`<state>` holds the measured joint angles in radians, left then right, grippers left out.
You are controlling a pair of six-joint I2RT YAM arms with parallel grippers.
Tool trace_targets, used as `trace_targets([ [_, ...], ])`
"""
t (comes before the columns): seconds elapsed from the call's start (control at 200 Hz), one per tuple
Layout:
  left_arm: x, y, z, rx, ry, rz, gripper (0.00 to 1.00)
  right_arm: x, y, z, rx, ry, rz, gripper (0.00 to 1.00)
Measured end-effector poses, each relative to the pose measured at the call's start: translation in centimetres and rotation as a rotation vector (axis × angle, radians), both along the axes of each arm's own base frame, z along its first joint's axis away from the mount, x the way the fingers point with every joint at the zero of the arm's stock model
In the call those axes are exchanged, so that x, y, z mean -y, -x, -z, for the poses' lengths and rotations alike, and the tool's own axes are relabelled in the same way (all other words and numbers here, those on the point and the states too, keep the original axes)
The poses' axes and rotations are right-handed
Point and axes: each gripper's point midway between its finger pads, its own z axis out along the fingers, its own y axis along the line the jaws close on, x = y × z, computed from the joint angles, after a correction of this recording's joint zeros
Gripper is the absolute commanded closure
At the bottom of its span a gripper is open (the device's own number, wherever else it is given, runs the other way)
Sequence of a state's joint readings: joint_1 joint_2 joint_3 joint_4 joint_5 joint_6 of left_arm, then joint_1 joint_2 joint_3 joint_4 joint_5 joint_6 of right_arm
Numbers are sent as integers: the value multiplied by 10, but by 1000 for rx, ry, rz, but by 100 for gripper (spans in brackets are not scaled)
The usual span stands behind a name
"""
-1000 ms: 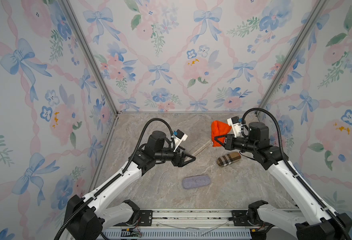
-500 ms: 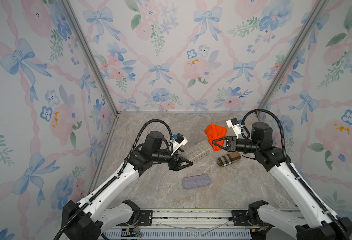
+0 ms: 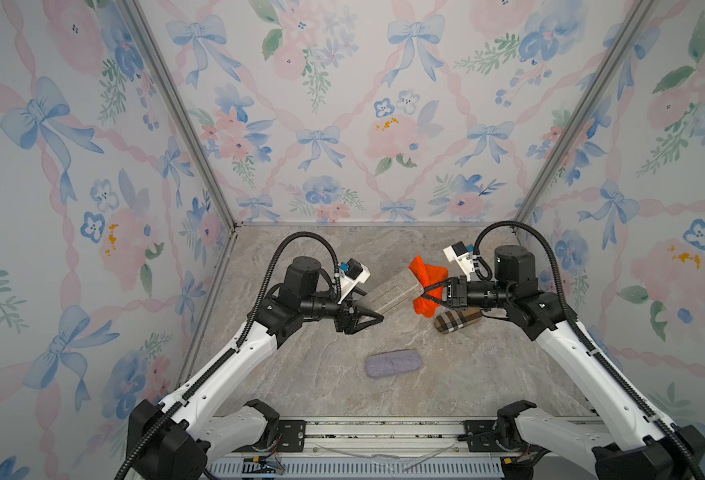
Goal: Wipe the eyeglass case
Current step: Wipe the dirt from the eyeglass case.
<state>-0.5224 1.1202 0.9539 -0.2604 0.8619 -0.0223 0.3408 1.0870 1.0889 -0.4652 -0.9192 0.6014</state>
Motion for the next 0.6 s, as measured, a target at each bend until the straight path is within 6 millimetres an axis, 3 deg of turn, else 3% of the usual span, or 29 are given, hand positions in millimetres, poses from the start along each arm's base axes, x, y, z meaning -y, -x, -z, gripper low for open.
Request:
trace_targets([
  [0.31, -17, 13, 10, -13, -38, -10, 71, 7, -4, -13, 94, 83, 15, 100],
  [0.6, -15, 10, 19, -21, -58, 1, 71, -11, 8, -14, 105, 79, -40, 100],
])
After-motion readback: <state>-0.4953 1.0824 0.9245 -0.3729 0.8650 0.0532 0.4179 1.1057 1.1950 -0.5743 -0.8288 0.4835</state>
